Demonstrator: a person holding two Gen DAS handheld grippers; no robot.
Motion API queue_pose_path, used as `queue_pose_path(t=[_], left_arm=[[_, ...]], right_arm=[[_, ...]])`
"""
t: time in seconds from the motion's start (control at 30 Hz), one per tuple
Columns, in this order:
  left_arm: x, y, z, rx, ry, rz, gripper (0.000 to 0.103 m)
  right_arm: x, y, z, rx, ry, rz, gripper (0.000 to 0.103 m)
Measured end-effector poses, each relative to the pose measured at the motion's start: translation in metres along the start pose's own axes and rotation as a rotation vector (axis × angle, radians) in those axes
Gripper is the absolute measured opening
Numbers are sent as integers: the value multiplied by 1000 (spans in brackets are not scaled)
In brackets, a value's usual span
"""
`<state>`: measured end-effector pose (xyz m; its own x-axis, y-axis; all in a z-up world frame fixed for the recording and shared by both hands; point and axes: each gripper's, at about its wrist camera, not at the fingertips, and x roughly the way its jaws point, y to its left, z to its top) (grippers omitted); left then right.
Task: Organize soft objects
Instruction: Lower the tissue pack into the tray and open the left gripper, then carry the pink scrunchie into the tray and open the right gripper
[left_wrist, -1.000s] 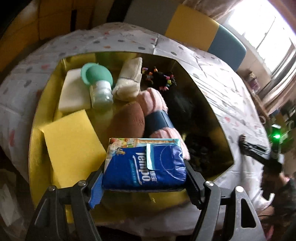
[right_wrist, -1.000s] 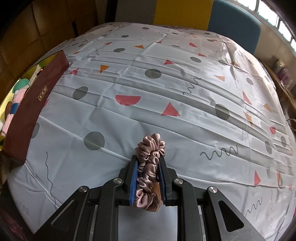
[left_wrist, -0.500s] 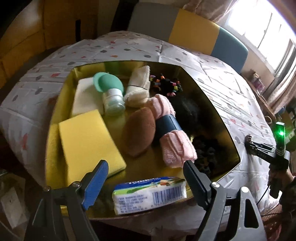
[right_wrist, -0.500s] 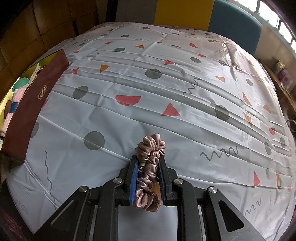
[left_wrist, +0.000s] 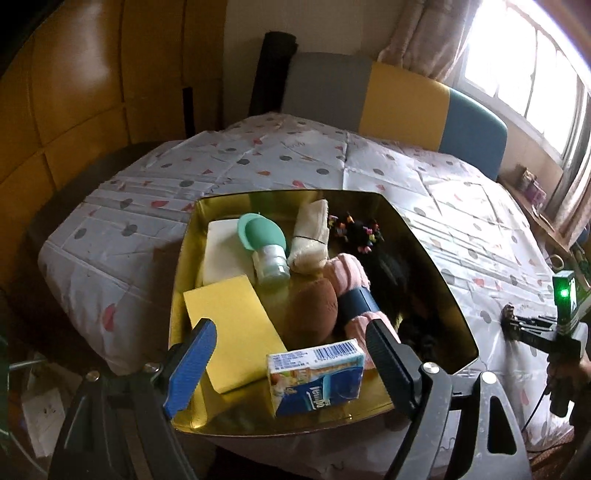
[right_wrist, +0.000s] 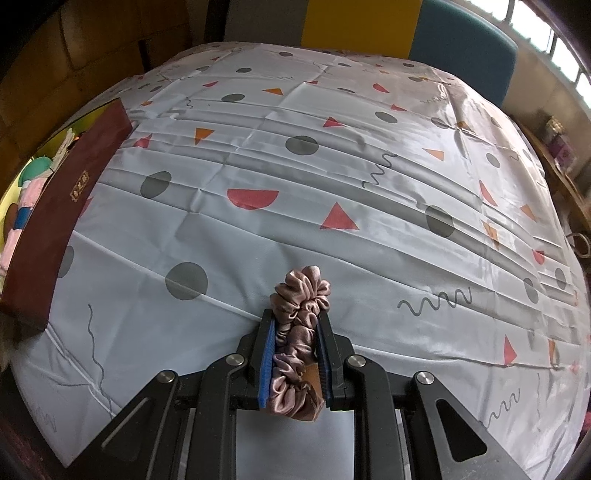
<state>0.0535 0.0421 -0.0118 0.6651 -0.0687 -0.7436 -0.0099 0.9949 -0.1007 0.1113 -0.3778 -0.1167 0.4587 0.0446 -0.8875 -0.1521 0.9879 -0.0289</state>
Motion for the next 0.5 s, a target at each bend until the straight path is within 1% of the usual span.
queue_pose_path(t=[0.2, 0.37, 0.43, 0.5], left_arm=[[-3, 8, 0, -30, -15, 16, 84], [-4, 16, -3, -41, -23, 34, 84], [-6, 20, -3, -54, -30, 43, 84], [-6, 24, -3, -64, -35, 49, 84]], right_arm=[[1, 8, 4, 37, 18, -71, 20], [-1, 12, 9, 93, 29, -134, 20], [-6, 10, 10, 123, 12, -146, 20], [-12, 7, 12, 165, -6, -139, 20]])
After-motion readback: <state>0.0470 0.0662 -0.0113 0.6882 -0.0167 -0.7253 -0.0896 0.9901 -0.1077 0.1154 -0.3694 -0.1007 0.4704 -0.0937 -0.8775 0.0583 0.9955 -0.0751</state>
